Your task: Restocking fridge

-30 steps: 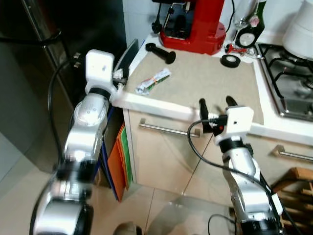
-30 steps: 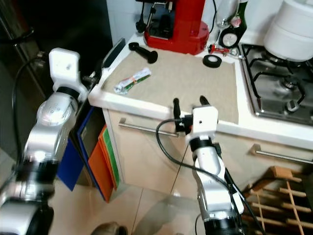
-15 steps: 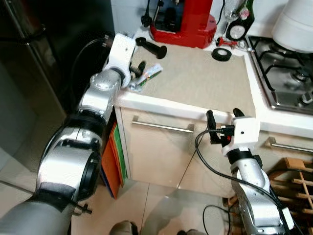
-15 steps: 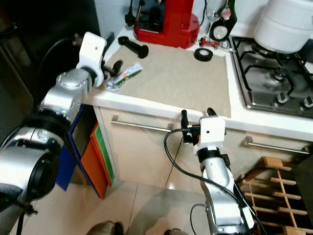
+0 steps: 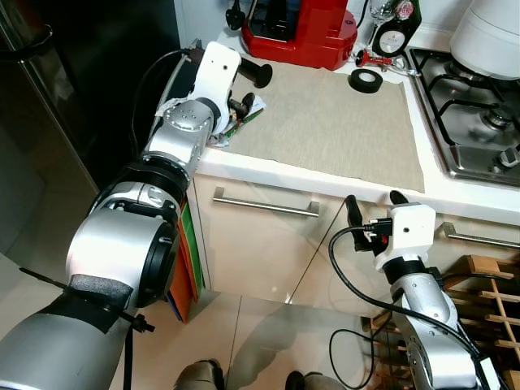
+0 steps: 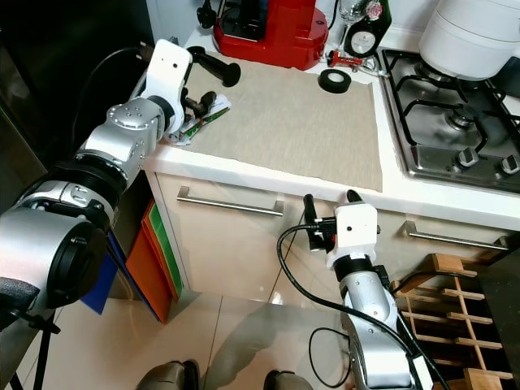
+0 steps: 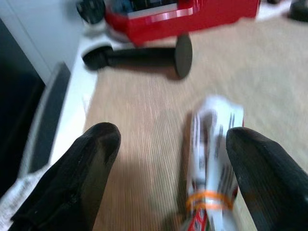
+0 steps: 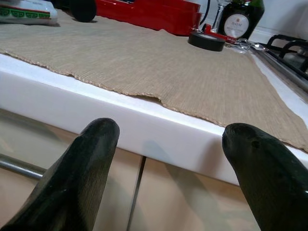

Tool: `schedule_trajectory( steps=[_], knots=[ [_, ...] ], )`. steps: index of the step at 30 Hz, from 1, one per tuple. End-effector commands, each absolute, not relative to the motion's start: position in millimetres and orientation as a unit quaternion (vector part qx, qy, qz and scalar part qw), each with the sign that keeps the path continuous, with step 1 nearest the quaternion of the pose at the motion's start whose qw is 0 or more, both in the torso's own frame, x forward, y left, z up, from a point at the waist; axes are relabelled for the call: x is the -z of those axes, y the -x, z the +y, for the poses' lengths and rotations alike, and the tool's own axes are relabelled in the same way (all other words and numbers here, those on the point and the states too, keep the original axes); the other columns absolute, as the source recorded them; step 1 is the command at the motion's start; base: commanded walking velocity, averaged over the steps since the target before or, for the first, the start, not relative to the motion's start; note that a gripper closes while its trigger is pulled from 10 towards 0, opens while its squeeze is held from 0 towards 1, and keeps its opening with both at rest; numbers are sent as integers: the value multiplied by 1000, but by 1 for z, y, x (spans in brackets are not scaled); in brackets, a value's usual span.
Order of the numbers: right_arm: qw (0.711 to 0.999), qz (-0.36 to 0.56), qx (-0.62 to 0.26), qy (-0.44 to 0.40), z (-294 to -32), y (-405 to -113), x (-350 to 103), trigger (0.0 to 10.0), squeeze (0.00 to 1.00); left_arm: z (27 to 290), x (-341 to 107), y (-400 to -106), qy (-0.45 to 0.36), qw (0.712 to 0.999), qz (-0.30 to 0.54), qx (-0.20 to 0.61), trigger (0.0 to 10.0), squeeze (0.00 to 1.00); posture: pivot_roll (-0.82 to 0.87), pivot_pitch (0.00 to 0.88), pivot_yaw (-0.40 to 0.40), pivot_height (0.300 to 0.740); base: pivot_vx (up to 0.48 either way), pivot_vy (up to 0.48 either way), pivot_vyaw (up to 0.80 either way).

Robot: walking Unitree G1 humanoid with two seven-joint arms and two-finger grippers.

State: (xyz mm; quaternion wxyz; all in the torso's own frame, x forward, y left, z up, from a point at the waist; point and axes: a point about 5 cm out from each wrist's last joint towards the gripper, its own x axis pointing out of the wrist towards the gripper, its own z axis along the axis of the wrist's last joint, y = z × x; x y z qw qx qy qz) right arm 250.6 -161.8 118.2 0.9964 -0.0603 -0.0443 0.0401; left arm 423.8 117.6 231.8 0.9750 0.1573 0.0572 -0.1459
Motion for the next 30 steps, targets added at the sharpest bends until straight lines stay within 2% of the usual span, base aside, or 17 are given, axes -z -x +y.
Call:
schedule_trajectory(
  steps=[1, 26, 27, 28, 30],
  knots=[
    [996, -41, -43, 62, -161, -252, -119, 10000, 0, 117, -232, -424, -170, 971, 68, 155, 10000, 0, 4, 124, -50, 740, 0, 0, 0],
    [996, -40, -50, 66, -161, -258, -119, 10000, 0, 125, -201, -418, -168, 965, 132, 155, 10000, 0, 11, 112, -59, 740, 0, 0, 0],
    [996, -41, -50, 66, -161, -258, -119, 10000, 0, 126, -200, -418, -165, 965, 133, 152, 7882, 0, 10, 111, -60, 740, 0, 0, 0],
    [996, -42, -51, 66, -161, -258, -120, 10000, 0, 126, -200, -418, -161, 966, 135, 153, 0, 0, 9, 109, -61, 740, 0, 0, 0],
    [996, -43, -51, 67, -161, -258, -121, 10000, 0, 127, -199, -418, -163, 964, 136, 158, 0, 0, 8, 109, -61, 740, 0, 0, 0]
  ],
)
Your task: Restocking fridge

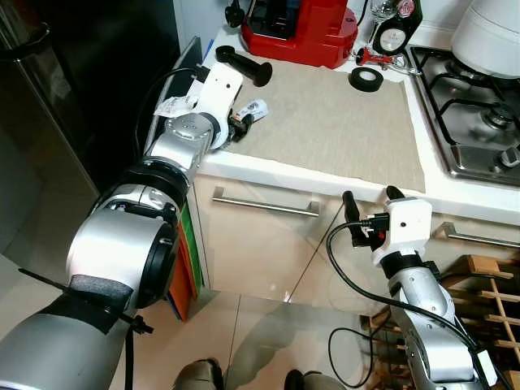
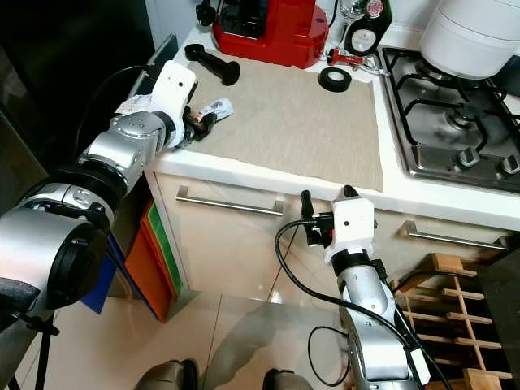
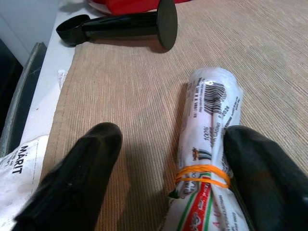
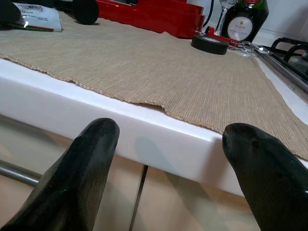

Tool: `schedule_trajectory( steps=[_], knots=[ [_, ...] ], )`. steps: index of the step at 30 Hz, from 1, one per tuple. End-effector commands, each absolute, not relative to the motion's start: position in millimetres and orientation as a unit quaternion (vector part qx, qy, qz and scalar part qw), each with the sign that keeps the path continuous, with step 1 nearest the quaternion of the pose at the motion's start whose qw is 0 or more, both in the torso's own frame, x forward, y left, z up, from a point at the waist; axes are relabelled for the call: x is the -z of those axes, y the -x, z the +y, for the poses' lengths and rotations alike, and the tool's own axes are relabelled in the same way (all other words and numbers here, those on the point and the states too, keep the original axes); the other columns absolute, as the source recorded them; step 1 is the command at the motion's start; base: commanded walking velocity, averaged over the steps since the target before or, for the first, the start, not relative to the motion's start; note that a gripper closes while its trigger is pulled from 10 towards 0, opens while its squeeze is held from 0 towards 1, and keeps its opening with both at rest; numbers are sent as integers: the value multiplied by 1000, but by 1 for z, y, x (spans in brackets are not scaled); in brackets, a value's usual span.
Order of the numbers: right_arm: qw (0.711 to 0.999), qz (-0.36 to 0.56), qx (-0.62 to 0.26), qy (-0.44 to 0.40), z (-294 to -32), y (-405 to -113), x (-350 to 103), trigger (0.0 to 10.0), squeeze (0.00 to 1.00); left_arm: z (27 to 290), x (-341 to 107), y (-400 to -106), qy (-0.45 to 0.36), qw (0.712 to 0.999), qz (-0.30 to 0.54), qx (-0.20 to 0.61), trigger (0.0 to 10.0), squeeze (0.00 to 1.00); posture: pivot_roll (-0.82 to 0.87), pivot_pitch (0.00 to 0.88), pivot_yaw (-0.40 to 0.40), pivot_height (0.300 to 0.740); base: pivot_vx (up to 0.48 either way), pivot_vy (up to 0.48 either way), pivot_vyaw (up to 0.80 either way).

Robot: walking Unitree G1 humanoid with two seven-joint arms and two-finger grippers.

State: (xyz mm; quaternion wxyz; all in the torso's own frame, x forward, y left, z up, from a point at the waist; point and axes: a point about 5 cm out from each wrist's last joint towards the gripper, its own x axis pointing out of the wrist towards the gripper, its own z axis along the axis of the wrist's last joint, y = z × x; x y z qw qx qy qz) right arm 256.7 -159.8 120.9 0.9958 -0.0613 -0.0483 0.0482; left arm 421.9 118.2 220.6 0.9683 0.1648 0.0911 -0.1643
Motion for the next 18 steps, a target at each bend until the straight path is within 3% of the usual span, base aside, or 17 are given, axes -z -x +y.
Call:
schedule_trajectory(
  steps=[1, 18],
  knots=[
    [995, -43, -52, 67, -161, -258, -121, 10000, 0, 128, -198, -418, -165, 964, 140, 157, 0, 0, 8, 107, -61, 740, 0, 0, 0],
    [995, -55, -73, 48, -159, -260, -130, 10000, 0, 131, -180, -412, -178, 953, 171, 176, 0, 0, 9, 90, -63, 740, 0, 0, 0]
  ],
)
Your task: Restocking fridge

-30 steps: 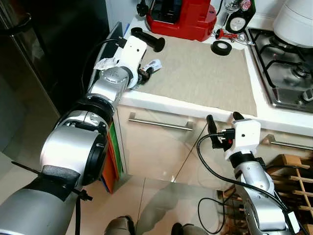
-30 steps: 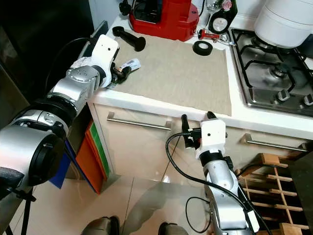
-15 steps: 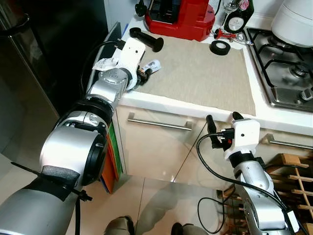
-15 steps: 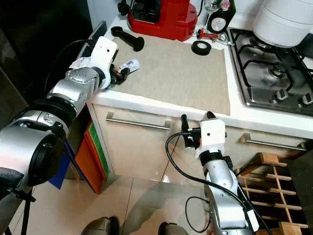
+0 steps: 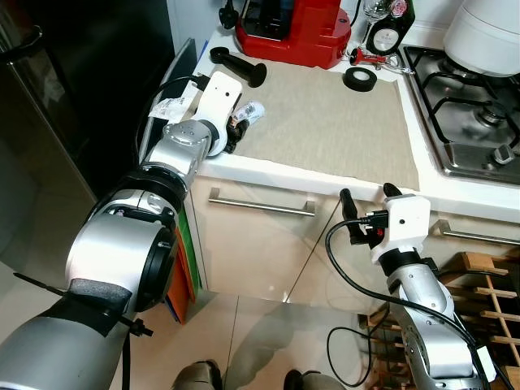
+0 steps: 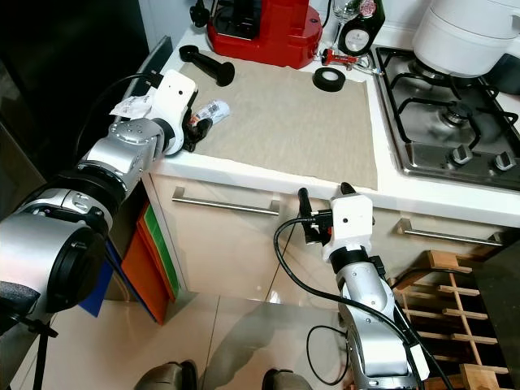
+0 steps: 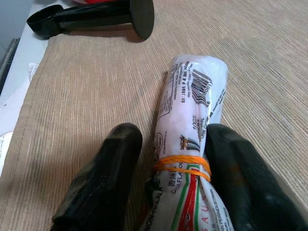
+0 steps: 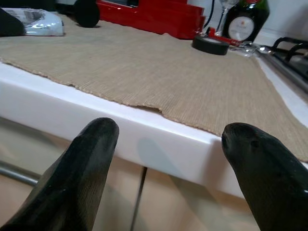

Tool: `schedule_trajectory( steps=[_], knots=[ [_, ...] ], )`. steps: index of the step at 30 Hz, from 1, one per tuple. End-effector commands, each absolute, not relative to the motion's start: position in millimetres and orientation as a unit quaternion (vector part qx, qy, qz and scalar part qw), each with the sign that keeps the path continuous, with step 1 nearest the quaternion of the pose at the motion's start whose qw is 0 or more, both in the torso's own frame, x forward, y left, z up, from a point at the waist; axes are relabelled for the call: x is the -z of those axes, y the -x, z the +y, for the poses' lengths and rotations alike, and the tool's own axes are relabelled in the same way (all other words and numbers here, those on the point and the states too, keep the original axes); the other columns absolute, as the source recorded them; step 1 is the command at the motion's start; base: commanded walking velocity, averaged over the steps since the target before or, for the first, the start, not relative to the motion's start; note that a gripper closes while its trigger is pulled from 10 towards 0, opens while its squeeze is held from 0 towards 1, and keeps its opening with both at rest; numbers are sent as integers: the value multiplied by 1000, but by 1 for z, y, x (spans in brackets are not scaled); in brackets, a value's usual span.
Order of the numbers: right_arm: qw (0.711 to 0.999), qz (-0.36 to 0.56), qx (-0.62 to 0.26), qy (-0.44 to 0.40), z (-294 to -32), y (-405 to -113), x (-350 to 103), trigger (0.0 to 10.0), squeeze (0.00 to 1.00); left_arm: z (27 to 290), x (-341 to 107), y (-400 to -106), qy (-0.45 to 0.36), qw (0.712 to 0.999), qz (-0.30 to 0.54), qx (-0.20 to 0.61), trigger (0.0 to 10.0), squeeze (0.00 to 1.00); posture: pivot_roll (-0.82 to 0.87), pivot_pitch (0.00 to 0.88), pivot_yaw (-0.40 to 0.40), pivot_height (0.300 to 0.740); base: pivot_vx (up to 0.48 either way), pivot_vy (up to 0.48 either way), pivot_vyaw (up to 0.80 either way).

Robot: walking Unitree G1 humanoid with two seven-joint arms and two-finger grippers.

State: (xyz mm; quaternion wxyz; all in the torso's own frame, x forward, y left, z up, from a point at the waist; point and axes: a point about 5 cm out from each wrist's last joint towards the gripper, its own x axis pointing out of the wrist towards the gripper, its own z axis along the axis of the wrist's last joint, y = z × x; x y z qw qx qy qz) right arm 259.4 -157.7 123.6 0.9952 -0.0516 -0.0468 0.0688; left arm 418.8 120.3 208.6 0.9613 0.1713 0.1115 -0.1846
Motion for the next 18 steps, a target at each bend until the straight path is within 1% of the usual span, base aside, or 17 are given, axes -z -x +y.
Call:
schedule_trajectory(
  steps=[1, 4, 9, 10, 12, 14, 16, 18],
  knots=[
    [994, -55, -75, 48, -159, -260, -131, 10000, 0, 131, -180, -412, -177, 953, 172, 176, 0, 0, 9, 90, -63, 740, 0, 0, 0],
    [994, -56, -77, 48, -159, -260, -131, 10000, 0, 131, -182, -413, -170, 957, 164, 171, 0, 0, 4, 90, -65, 740, 0, 0, 0],
    [994, -53, -80, 46, -157, -259, -130, 10000, 0, 127, -208, -420, -137, 973, 95, 159, 0, 0, 3, 93, -67, 740, 0, 0, 0],
    [994, -53, -80, 46, -157, -259, -130, 10000, 0, 127, -208, -420, -137, 973, 95, 159, 0, 0, 3, 93, -67, 740, 0, 0, 0],
    [995, -50, -81, 43, -157, -259, -129, 10000, 0, 129, -231, -423, -120, 982, 30, 142, 0, 0, 10, 96, -66, 740, 0, 0, 0],
    [995, -49, -81, 42, -156, -260, -128, 10000, 0, 129, -238, -424, -113, 983, 8, 141, 0, 0, 14, 97, -65, 740, 0, 0, 0],
    [995, -48, -81, 41, -156, -260, -127, 10000, 0, 127, -246, -423, -84, 985, -23, 148, 0, 0, 19, 97, -66, 740, 0, 0, 0],
    [995, -47, -82, 41, -155, -260, -126, 10000, 0, 126, -249, -423, -73, 985, -36, 153, 0, 0, 21, 98, -66, 740, 0, 0, 0]
  ],
)
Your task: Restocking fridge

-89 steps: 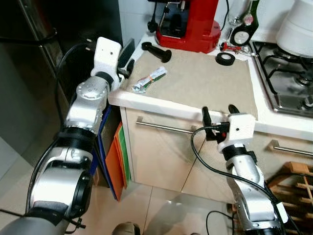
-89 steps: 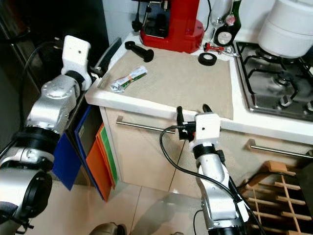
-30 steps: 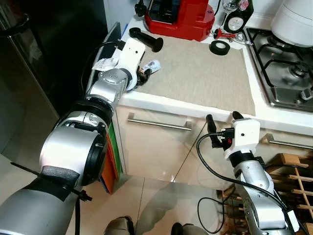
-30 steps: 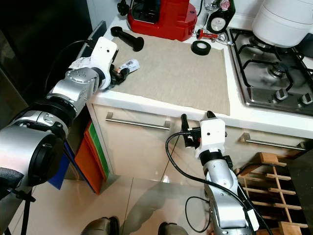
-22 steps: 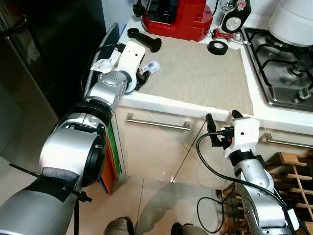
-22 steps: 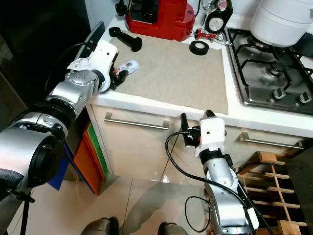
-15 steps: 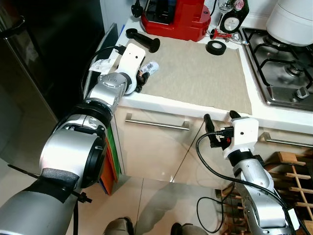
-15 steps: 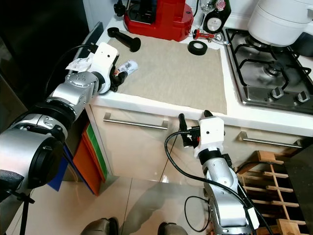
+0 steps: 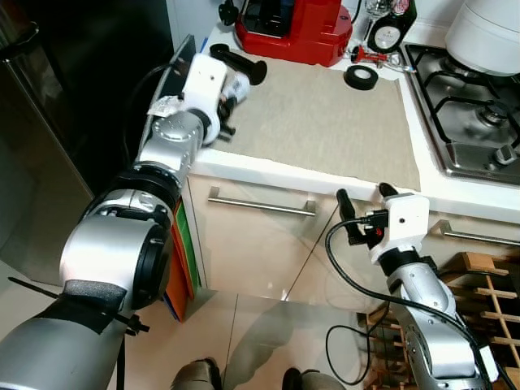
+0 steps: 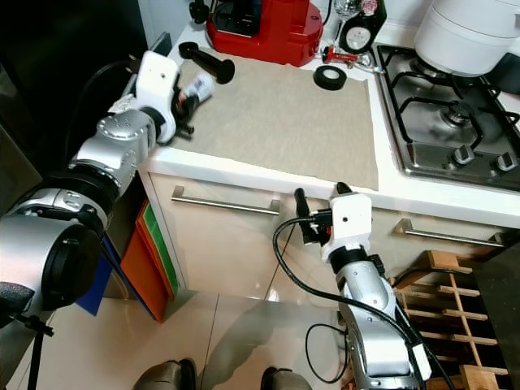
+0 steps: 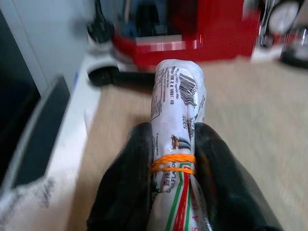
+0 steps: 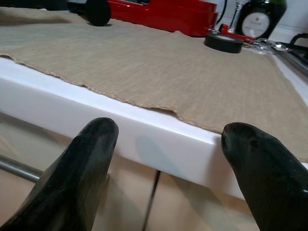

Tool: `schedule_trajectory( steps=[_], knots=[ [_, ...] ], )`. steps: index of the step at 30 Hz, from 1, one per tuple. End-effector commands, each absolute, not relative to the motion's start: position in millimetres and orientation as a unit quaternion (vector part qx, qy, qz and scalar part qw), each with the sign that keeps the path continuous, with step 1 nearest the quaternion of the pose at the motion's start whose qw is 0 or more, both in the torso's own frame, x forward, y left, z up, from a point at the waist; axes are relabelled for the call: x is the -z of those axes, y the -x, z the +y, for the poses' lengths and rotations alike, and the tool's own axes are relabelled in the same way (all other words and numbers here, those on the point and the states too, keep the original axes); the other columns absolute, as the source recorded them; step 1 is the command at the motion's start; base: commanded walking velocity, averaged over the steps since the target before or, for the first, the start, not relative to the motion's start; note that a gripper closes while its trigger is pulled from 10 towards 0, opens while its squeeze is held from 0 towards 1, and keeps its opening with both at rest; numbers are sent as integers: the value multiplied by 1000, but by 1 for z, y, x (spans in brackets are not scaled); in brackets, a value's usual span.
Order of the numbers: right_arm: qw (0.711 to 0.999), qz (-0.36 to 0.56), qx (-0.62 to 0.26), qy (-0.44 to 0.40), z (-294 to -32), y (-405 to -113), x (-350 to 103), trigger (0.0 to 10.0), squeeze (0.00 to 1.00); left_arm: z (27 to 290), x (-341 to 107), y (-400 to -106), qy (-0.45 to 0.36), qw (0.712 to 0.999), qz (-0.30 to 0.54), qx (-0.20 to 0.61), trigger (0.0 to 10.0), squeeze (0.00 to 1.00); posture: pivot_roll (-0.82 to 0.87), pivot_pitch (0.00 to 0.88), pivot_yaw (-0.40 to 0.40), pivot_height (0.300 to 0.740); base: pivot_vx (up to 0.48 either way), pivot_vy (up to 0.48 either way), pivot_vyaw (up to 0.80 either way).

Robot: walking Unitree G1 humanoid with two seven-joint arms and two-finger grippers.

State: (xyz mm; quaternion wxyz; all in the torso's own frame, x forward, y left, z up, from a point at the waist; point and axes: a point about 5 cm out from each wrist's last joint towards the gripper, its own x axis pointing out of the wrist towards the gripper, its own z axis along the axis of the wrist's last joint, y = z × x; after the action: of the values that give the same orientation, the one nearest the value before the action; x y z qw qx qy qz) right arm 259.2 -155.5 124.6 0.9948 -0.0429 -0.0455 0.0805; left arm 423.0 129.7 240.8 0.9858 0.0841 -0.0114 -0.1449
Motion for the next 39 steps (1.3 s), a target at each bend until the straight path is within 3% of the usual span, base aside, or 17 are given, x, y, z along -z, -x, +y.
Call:
schedule_trajectory(
  steps=[1, 11, 18, 22, 31, 39],
  knots=[
    [995, -46, -82, 41, -155, -260, -126, 10000, 0, 127, -250, -422, -67, 985, -46, 150, 0, 0, 23, 98, -66, 740, 0, 0, 0],
    [995, -45, -84, 43, -154, -262, -124, 10000, 0, 128, -245, -414, -64, 981, -89, 159, 0, 0, 30, 94, -61, 740, 0, 0, 0],
    [995, -70, -59, 42, -158, -265, -134, 10000, 0, 138, -229, -386, -98, 974, -152, 137, 0, 0, 44, 91, -52, 740, 0, 0, 0],
    [993, -91, -62, 41, -158, -270, -144, 10000, 0, 139, -236, -359, -62, 966, -204, 142, 0, 0, 68, 80, -54, 740, 0, 0, 0],
    [990, -108, -81, 34, -157, -284, -157, 10000, 0, 134, -233, -341, -13, 964, -205, 168, 0, 0, 86, 56, -54, 740, 0, 0, 0],
    [991, -115, -58, 39, -162, -285, -157, 10000, 0, 148, -209, -322, -31, 980, -162, 115, 0, 0, 93, 45, -50, 740, 0, 0, 0]
  ],
)
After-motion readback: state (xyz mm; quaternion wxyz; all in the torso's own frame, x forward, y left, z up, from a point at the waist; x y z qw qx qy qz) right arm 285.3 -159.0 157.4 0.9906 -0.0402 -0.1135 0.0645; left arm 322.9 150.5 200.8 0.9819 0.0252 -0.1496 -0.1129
